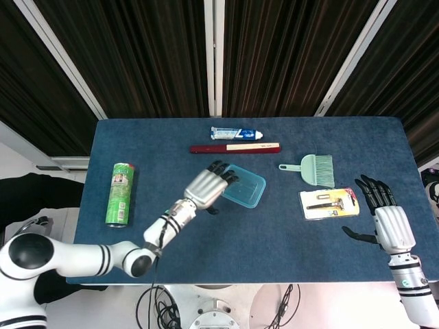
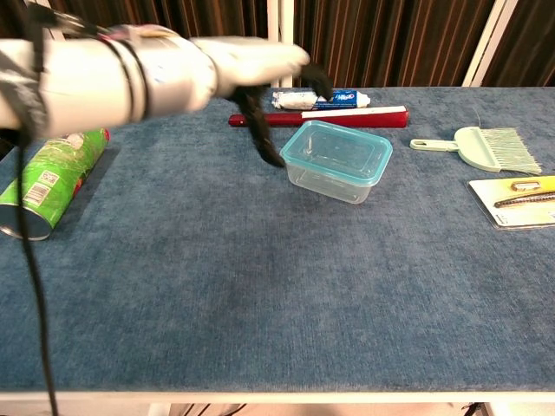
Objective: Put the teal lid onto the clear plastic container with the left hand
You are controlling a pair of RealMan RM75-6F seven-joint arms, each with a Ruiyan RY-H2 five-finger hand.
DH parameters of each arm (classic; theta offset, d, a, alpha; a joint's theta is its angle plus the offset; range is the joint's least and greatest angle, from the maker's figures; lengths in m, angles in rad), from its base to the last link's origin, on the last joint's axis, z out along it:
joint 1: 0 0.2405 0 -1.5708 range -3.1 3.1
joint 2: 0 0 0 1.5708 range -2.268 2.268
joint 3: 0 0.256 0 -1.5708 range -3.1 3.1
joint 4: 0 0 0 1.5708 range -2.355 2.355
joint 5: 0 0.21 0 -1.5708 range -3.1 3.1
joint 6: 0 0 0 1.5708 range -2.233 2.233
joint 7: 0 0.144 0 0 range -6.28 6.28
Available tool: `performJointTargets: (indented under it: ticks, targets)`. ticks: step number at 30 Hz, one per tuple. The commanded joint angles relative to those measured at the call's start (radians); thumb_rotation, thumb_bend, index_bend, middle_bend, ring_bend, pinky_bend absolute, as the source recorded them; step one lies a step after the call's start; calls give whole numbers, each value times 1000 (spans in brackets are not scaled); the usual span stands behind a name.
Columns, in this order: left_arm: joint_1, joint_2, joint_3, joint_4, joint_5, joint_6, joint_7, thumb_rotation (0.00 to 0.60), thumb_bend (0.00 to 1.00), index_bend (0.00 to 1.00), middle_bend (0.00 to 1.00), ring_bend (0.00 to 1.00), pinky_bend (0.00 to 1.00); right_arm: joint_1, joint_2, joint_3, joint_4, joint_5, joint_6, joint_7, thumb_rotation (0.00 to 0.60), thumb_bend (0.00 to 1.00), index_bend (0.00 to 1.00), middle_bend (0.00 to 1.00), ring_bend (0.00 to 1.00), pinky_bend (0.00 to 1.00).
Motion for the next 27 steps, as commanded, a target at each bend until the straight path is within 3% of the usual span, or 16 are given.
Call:
performJointTargets:
  ticks: [1, 6, 13, 20, 27]
  targets:
    - [130, 106, 8, -75, 56, 108, -109, 600, 27, 198, 144, 27, 10, 3, 13, 4, 22, 9, -10, 31, 600, 48, 0, 0, 0, 0]
    - [313, 218, 71, -128, 114, 272, -192, 600, 30, 206, 145, 27, 13, -3, 23, 13, 55, 19, 1, 76, 600, 56, 0, 0, 0, 0]
    - [538, 305, 146, -138, 160, 471, -265, 600, 30, 205, 145, 27, 6, -26, 28, 16, 79, 37, 22, 102, 600, 62, 0, 0, 0, 0]
    - [725, 307, 199, -75, 272, 619, -394, 600, 30, 176, 114, 26, 0, -49, 22, 2, 70, 42, 32, 70, 600, 66, 0, 0, 0, 0]
    - [848, 298, 235, -19, 367, 700, -429, 600, 30, 159, 82, 0, 0, -77, -5, -11, 72, 12, 84, 53, 600, 83, 0, 0, 0, 0]
